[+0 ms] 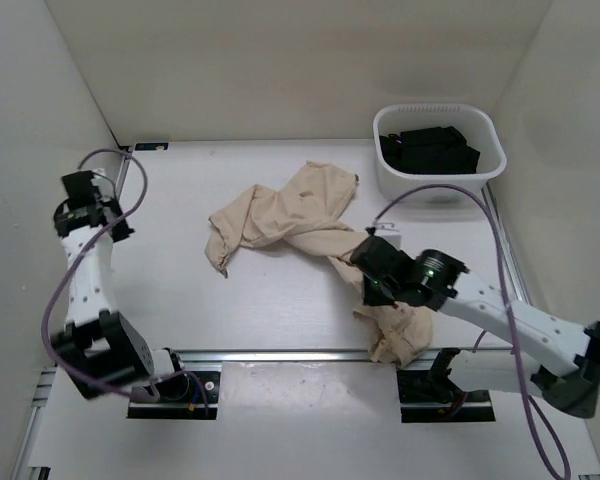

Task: Fold and stack the trousers
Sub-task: Flatten the trousers out

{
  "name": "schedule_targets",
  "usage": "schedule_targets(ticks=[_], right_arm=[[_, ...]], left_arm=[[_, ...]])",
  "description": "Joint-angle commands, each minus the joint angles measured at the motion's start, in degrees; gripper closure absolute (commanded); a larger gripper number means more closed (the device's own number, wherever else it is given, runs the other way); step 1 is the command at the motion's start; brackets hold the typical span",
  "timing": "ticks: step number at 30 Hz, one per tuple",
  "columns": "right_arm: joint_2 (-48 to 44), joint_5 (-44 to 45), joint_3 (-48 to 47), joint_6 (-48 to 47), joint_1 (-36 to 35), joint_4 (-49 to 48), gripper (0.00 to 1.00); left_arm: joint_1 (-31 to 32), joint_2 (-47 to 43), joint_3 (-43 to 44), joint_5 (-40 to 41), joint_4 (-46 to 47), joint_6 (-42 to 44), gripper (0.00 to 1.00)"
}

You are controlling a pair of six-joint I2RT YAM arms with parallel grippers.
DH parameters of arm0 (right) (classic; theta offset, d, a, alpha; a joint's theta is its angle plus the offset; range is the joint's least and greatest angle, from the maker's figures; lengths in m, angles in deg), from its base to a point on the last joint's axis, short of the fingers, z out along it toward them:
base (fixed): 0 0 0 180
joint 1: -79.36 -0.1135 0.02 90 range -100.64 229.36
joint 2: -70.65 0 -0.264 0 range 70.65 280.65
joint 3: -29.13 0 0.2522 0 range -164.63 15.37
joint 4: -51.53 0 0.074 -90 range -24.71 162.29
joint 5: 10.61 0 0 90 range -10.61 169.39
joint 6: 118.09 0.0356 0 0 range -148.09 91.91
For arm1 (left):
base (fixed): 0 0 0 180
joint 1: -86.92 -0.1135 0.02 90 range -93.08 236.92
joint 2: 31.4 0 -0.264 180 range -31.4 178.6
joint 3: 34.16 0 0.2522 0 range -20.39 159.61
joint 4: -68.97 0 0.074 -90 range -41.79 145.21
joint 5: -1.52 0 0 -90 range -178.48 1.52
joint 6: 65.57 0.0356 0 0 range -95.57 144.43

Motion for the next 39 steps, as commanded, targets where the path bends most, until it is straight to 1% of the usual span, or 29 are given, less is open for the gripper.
schedule_targets(ticks=[1, 2, 3, 4, 5, 6, 7, 9, 10, 11, 12, 13, 14, 16, 19, 20, 23, 25, 26, 28, 29, 31, 32, 33, 35, 36, 37, 38, 39], right_arm=[[-4.29, 2.21, 4.96, 6.20, -0.10, 11.64, 1.00], [-5.26, 2.21, 6.02, 6.90, 0.42, 11.04, 1.00], [-7.01, 2.21, 7.16, 6.91, 0.43, 9.64, 1.00], [-7.55, 0.39, 9.26, 6.91, 0.43, 5.80, 1.00], [-7.55, -0.24, 10.06, 6.91, 0.43, 4.02, 1.00], [-7.55, -0.25, 10.59, 6.30, 0.43, 2.70, 1.00], [-7.55, -0.25, 10.60, 6.30, 0.43, 1.99, 1.00], [-5.27, -0.25, 11.13, 6.30, 0.43, 1.19, 1.00], [-4.66, -0.25, 11.13, 5.77, 0.43, 1.19, 1.00], [-3.35, -0.25, 11.13, 5.16, 0.43, 0.67, 1.00], [-3.33, -0.77, 10.60, 5.15, 0.43, 0.66, 1.00], [-2.64, -0.77, 10.60, 5.15, 0.43, 0.66, 1.00], [-2.63, -0.77, 10.60, 5.15, 0.43, -0.47, 1.00], [-2.63, -1.47, 11.92, 5.15, 0.43, -1.71, 1.00], [-2.63, -1.48, 13.32, 5.94, 0.43, -2.77, 1.00], [-3.15, -1.48, 13.93, 5.94, 0.43, -2.77, 1.00], [-4.47, -1.48, 14.90, 7.08, 0.43, -4.26, 1.00], [-5.00, -1.48, 16.22, 7.70, 0.43, -4.26, 1.00], [-5.52, -0.95, 16.22, 8.22, 0.43, -4.26, 1.00], [-6.14, -0.42, 16.22, 8.23, 0.43, -3.04, 1.00], [-6.67, 0.27, 15.70, 8.23, 0.43, -2.33, 1.00], [-7.19, 1.06, 15.00, 8.23, 0.43, 1.60, 1.00], [-7.20, 1.07, 14.30, 9.97, 0.43, 3.19, 1.00], [-7.20, 1.07, 14.29, 10.94, 0.43, 4.78, 1.00], [-8.34, -0.50, 15.68, 13.49, 0.43, 8.74, 1.00], [-8.34, -1.64, 16.74, 16.64, 0.43, 9.62, 1.00], [-9.21, -2.96, 18.14, 17.97, 0.43, 9.63, 1.00], [-10.00, -5.49, 19.46, 19.29, -0.27, 10.32, 1.00], [-10.01, -6.22, 21.65, 21.83, -0.28, 11.03, 1.00]], left_arm=[[-3.68, -8.44, 1.03, 2.40, -6.35, 0.03, 0.86], [-3.68, -9.85, 0.08, 1.10, -6.88, 0.03, 0.86], [-3.68, -11.69, 0.07, -1.44, -8.37, 0.03, 0.81], [-0.46, -12.23, -1.15, -5.29, -11.43, 0.03, 0.63], [2.10, -12.23, -1.69, -6.20, -12.07, 0.03, 0.40], [4.82, -12.23, -1.69, -6.21, -12.07, 0.03, 0.14], [11.03, -12.23, -2.30, -6.82, -12.07, 0.03, 0.08], [17.47, -10.57, -3.10, -7.53, -11.38, 0.03, 0.00], [20.72, -9.87, -4.23, -7.53, -10.59, 0.03, 0.00], [26.50, -8.38, -6.68, -6.13, -9.10, 0.03, 0.00], [29.43, -6.36, -8.18, -4.38, -5.78, 0.03, 0.00], [32.16, -6.34, -9.41, -2.53, -4.44, 0.03, 0.00], [36.62, -3.65, -11.43, 1.05, -3.12, 0.03, 0.00], [40.42, 1.01, -12.67, 3.54, -0.04, 0.03, 0.00], [40.97, 6.47, -13.47, 11.44, 3.39, 0.03, 0.00], [40.97, 9.71, -13.47, 14.59, 4.88, 0.03, 0.00], [40.36, 13.59, -13.47, 15.15, 7.16, 0.03, 0.00], [40.36, 15.53, -14.08, 17.69, 8.31, 0.03, 0.02], [39.66, 16.67, -14.08, 18.22, 8.32, 0.03, 0.29], [36.94, 19.75, -12.68, 17.62, 8.32, 0.03, 0.73], [34.41, 20.28, -12.07, 16.39, 8.32, 0.03, 0.86], [32.02, 19.42, -11.45, 15.16, 6.67, 0.03, 0.86], [30.79, 18.28, -10.84, 15.15, 5.60, 0.03, 0.86], [27.56, 14.61, -9.88, 14.19, 4.38, 0.03, 0.86], [23.15, 10.11, -3.83, 10.16, -0.09, 0.03, 0.86], [20.78, 8.00, -0.58, 8.14, -1.77, 0.03, 0.86], [17.02, 4.76, 7.37, 5.86, -3.53, 0.03, 0.86], [15.85, 3.60, 11.71, 5.23, -5.03, 0.03, 0.86], [15.23, 2.72, 16.11, 5.22, -7.39, 0.03, 0.86]])
